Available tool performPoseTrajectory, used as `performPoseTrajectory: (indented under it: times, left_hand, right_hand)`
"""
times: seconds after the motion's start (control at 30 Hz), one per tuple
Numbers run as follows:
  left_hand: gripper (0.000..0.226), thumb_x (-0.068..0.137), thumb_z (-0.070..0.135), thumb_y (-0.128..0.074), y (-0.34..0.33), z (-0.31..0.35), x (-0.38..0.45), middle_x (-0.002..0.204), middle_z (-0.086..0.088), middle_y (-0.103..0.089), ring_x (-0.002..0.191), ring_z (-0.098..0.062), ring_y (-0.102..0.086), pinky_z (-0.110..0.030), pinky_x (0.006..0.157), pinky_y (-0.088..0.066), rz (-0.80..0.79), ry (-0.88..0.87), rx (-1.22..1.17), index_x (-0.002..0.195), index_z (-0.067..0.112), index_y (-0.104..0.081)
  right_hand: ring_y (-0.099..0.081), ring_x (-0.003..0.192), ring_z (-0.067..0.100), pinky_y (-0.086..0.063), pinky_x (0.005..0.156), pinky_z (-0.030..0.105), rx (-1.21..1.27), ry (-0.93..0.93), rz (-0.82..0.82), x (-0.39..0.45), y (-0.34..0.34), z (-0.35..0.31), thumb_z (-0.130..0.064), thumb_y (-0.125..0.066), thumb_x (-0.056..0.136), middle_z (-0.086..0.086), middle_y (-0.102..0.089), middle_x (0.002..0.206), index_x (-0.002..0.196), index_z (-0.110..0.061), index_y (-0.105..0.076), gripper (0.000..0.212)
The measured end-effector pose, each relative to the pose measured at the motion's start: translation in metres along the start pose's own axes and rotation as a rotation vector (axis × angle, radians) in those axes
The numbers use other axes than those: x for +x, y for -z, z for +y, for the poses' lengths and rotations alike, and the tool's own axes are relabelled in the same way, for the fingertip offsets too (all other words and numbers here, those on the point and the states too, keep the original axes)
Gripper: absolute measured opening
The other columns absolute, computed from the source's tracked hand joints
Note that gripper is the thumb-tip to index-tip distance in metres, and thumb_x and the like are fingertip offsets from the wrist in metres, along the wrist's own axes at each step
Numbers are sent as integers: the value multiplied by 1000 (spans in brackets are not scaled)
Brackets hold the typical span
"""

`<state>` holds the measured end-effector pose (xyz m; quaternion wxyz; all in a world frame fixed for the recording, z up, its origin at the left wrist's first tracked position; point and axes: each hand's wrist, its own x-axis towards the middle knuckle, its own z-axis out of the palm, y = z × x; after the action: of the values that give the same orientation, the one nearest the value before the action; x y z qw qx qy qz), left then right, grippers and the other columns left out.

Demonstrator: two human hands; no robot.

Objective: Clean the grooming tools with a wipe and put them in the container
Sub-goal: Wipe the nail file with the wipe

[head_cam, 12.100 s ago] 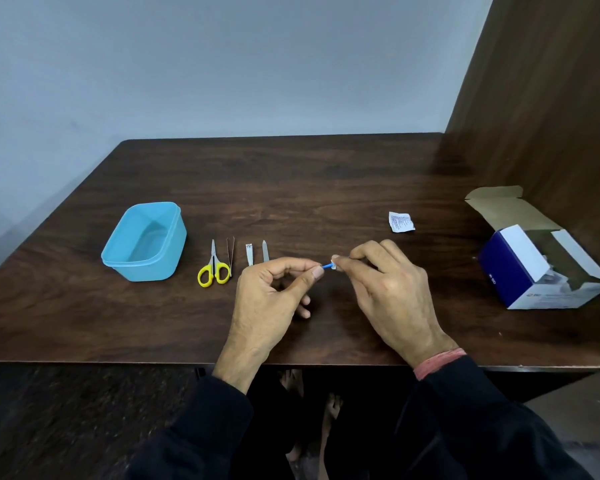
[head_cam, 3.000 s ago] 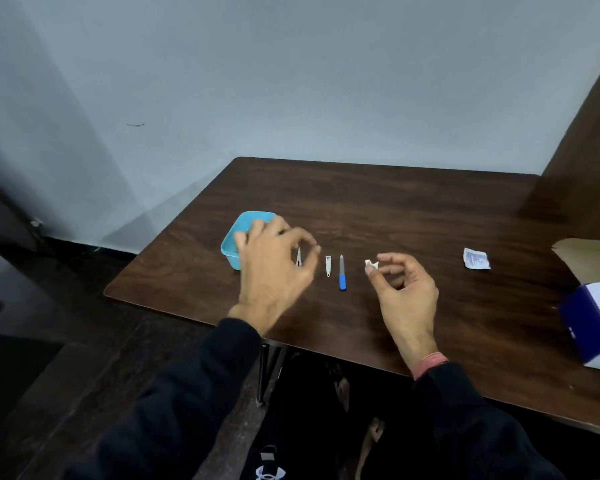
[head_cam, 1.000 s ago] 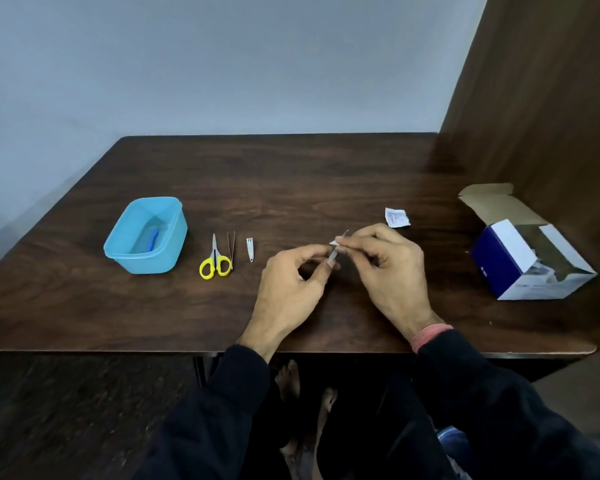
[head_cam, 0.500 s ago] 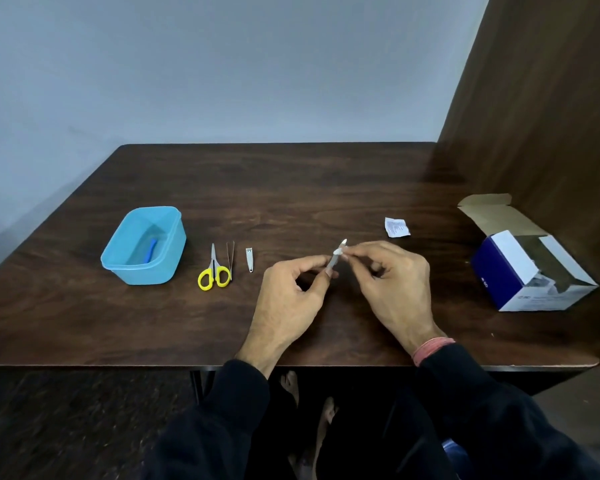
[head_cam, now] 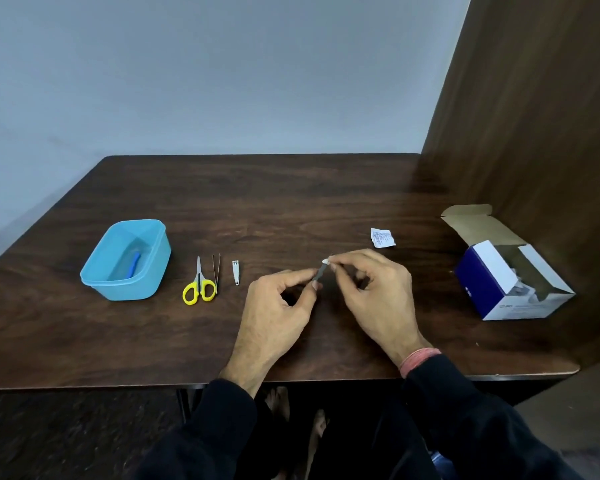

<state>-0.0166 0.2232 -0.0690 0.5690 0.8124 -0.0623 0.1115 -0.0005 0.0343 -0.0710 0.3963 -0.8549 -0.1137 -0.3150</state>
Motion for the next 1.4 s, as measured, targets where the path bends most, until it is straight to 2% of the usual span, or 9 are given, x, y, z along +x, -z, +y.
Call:
performPoseTrajectory:
  times: [0.1, 0.23, 0.37, 0.47, 0.67, 0.8, 1.03, 1.17, 1.4]
  left_hand:
    - [24, 101, 12, -80, 0, -1, 1, 109, 26, -83, 110, 8, -75, -8, 90, -53, 1, -14, 7, 115, 31, -89]
    - [24, 103, 12, -78, 0, -3, 2, 108, 25, -83, 112, 8, -74, -8, 93, -52, -17, -8, 16, 117, 30, -88]
    - [24, 104, 13, -77, 0, -5, 4, 107, 26, -82, 112, 8, -74, -8, 92, -52, -18, -10, 39, 119, 28, -88]
    - [24, 105, 14, -76, 1, -3, 4, 105, 24, -82, 109, 7, -74, -6, 85, -49, -24, -3, 51, 119, 29, -89]
    - [26, 106, 13, -75, 0, -1, 3, 103, 23, -82, 105, 7, -74, -6, 81, -46, -29, 9, 64, 118, 32, -88]
    - [26, 106, 14, -74, 0, -1, 3, 103, 23, -82, 107, 8, -73, -6, 81, -47, -39, 22, 67, 119, 33, -88]
    - [21, 108, 16, -73, 0, -4, 5, 103, 22, -82, 111, 5, -74, -11, 97, -50, -40, 32, 41, 120, 25, -88]
    - [19, 109, 18, -71, 1, -5, 5, 107, 22, -83, 115, 3, -74, -23, 105, -54, -42, 42, 10, 117, 24, -88]
    - [21, 109, 14, -70, 3, -5, 6, 105, 15, -84, 114, 0, -75, -18, 102, -54, -34, 38, -38, 117, 23, -88]
  right_hand:
    - [-66, 66, 12, -58, 65, 28, 39, -13, -7, 0, 0, -2, -13, -88, 93, -18, -80, 102, 102, -24, -88, 15]
    - [-63, 59, 12, -49, 61, 15, 78, -93, 11, 4, 1, -2, -14, -92, 90, -27, -73, 85, 100, -26, -89, 16]
    - [-58, 51, 13, -45, 56, 14, 130, -126, -34, 3, 2, -2, -17, -93, 89, -30, -69, 71, 98, -27, -89, 14]
    - [-53, 51, 10, -39, 55, 13, 131, -166, -13, 5, 2, -2, -20, -92, 91, -28, -65, 65, 96, -28, -88, 9]
    - [-54, 54, 9, -37, 59, 11, 95, -111, -82, 3, 2, -4, -17, -90, 92, -38, -64, 72, 95, -24, -86, 9]
    - [-53, 52, 8, -37, 56, 10, 88, -153, -53, 5, 2, -1, -17, -89, 93, -39, -61, 67, 96, -23, -87, 7]
    - [-58, 58, 16, -50, 58, 26, 39, -81, -37, 3, 0, 1, -17, -88, 94, -22, -75, 92, 98, -25, -87, 10]
    - [-61, 60, 14, -59, 61, 39, -15, 30, -39, -2, -3, 3, -17, -85, 97, -15, -79, 102, 107, -23, -88, 12]
    - [-51, 70, -2, -61, 64, 33, -131, 146, -57, -8, -4, 0, -11, -86, 94, -12, -75, 102, 114, -20, -88, 21]
